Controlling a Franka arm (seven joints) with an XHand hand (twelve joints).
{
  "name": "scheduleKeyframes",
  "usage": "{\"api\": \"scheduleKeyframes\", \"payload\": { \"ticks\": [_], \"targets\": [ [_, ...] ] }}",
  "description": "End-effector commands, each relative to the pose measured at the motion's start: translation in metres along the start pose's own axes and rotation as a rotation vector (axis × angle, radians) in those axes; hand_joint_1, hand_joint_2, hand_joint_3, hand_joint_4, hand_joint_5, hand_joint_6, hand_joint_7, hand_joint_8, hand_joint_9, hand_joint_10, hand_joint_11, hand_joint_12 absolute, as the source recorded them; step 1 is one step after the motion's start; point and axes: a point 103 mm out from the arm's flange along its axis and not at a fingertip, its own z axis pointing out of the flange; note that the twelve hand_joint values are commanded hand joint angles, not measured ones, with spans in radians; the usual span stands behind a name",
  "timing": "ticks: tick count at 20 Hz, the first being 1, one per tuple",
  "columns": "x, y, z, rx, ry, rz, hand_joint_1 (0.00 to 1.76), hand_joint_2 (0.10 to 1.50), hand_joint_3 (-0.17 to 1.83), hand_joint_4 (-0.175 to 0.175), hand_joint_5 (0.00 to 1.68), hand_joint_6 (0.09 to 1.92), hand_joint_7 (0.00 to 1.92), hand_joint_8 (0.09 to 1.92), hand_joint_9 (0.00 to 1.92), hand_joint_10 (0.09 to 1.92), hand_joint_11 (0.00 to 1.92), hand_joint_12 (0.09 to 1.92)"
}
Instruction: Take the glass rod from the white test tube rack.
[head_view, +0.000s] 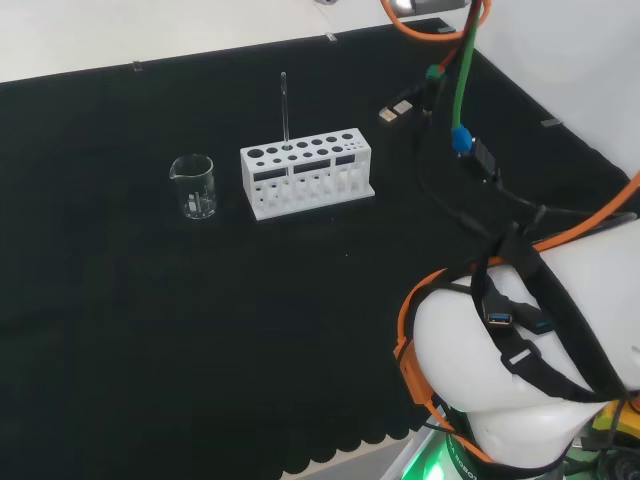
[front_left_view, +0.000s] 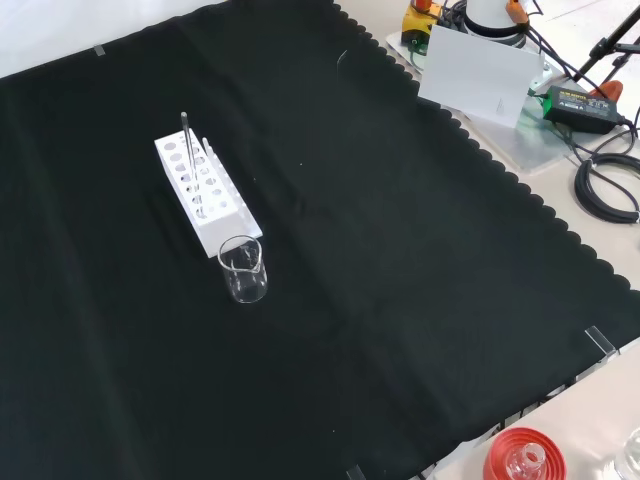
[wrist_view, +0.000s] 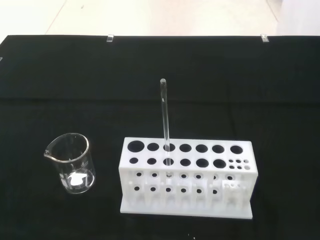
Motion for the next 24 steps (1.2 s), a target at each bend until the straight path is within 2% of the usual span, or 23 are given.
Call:
{"api": "scheduleKeyframes", "payload": {
  "ticks": [1,8,14,24],
  "targets": [
    [-0.002,0.039,-0.002,0.011,0.006,-0.046,0.64,0.91,0.45,-0.069,0.27,0.09,0.13,0.91,0.33,0.94,0.23,1.41],
    [-0.002,0.065,0.004,0.039,0.012,-0.076,0.64,0.91,0.46,-0.072,0.28,0.09,0.15,0.92,0.36,0.92,0.26,1.40],
    [-0.003,0.084,0.012,0.056,0.031,-0.110,0.50,0.97,0.48,-0.078,0.35,0.09,0.18,0.93,0.38,0.92,0.28,1.39],
    [0.003,0.113,0.035,0.117,0.038,-0.148,0.48,1.02,0.42,-0.082,0.39,0.16,0.23,0.91,0.44,0.89,0.35,1.37]
  ]
}}
